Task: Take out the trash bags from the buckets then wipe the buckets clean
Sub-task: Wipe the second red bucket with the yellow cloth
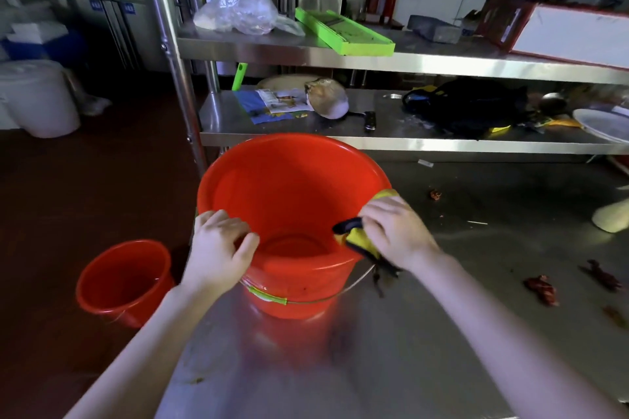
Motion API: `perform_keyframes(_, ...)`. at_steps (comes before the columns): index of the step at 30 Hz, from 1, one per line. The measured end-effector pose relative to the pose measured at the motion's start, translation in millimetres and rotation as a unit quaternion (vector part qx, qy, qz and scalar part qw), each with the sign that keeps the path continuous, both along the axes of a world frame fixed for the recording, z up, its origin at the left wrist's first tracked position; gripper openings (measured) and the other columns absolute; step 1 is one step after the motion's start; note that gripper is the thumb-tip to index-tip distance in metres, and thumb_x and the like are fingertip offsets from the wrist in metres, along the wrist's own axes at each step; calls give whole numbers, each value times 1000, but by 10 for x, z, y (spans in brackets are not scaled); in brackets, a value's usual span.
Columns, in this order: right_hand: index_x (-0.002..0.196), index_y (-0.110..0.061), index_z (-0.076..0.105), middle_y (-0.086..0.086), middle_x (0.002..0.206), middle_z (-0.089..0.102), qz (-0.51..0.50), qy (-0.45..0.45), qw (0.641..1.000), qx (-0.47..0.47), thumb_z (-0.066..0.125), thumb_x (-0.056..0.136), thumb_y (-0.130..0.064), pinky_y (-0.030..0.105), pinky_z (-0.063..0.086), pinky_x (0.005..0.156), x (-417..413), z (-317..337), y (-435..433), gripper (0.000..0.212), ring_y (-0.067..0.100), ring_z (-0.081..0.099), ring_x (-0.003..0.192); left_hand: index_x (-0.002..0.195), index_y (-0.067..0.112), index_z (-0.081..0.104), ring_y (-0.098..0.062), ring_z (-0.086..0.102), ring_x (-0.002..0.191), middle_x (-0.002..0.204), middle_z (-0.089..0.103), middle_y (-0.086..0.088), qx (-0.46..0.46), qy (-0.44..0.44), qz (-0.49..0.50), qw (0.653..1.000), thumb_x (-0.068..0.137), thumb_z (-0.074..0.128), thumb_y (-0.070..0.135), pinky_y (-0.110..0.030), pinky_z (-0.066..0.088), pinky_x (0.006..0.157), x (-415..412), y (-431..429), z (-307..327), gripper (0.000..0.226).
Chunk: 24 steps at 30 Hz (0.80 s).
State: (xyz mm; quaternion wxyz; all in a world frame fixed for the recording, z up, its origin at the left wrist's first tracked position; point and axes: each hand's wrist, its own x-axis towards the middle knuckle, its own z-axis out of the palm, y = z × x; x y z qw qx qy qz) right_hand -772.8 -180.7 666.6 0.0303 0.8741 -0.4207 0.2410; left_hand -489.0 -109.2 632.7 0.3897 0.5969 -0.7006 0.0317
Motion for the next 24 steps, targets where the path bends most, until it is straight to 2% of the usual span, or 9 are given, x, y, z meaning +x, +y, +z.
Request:
perform_keyframes(2,75,-7,61,2,77,60,-18,-13,999,22,33,91,-25,39,45,83,-68,-25,-114,37,25,55,78,48,28,25,-9,35,59,45,31,11,5,1,1,1000,80,37,27,-40,38,83,44,-26,3,34)
perform_keyframes(5,61,-9,52,3,63,53,-118,-122,985,-16,37,87,-21,41,46,73,188,-144,100,32,26,48,66,46,15,31,-16,36,58,45,35,8,8,6,21,1000,79,36,24,-38,38,84,56,-47,-34,35)
perform_keyframes(7,59,-12,49,3,59,51,-158,-153,974,-55,43,83,-19,41,43,68,477,-250,386,26,28,46,61,46,12,32,-18,35,57,45,36,6,5,-4,26,1000,79,36,24,-37,37,82,64,-67,-37,35)
perform_keyframes(11,70,-14,56,3,67,53,-161,-134,974,-84,50,87,-25,40,40,69,1131,-370,918,21,28,48,67,50,16,30,-18,34,57,48,31,9,-7,-31,10,999,80,36,25,-35,34,79,148,-32,-34,33)
perform_keyframes(14,70,-14,58,2,65,53,-56,-80,990,-102,50,89,-30,38,41,63,1103,-273,906,26,26,51,64,48,14,29,-15,34,56,47,27,8,-2,-21,16,1000,79,37,25,-34,31,76,245,38,-71,34)
perform_keyframes(17,66,-14,58,3,62,55,4,-33,998,-51,48,87,-29,38,43,63,663,-100,597,28,28,55,64,48,24,23,-11,35,57,44,25,8,6,-10,17,1000,77,39,25,-26,29,75,346,45,-64,33)
perform_keyframes(20,70,-13,59,-1,68,56,26,9,998,60,49,92,-21,42,45,79,256,62,175,25,23,53,71,50,25,19,-12,32,56,45,26,2,24,-15,-18,999,75,40,23,-20,28,69,461,9,-16,33)
perform_keyframes(22,71,-12,58,-2,68,54,16,11,997,76,50,93,-18,42,43,83,215,43,24,25,21,49,72,47,15,27,-16,29,54,45,26,3,34,-33,-31,998,77,40,21,-27,31,63,539,-45,32,33)
perform_keyframes(24,65,-10,57,0,62,53,-38,-35,998,32,45,89,-19,41,45,77,380,-30,99,28,23,47,67,47,6,40,-24,37,54,47,37,2,44,-43,-12,998,83,44,12,-36,38,66,612,-105,112,36)
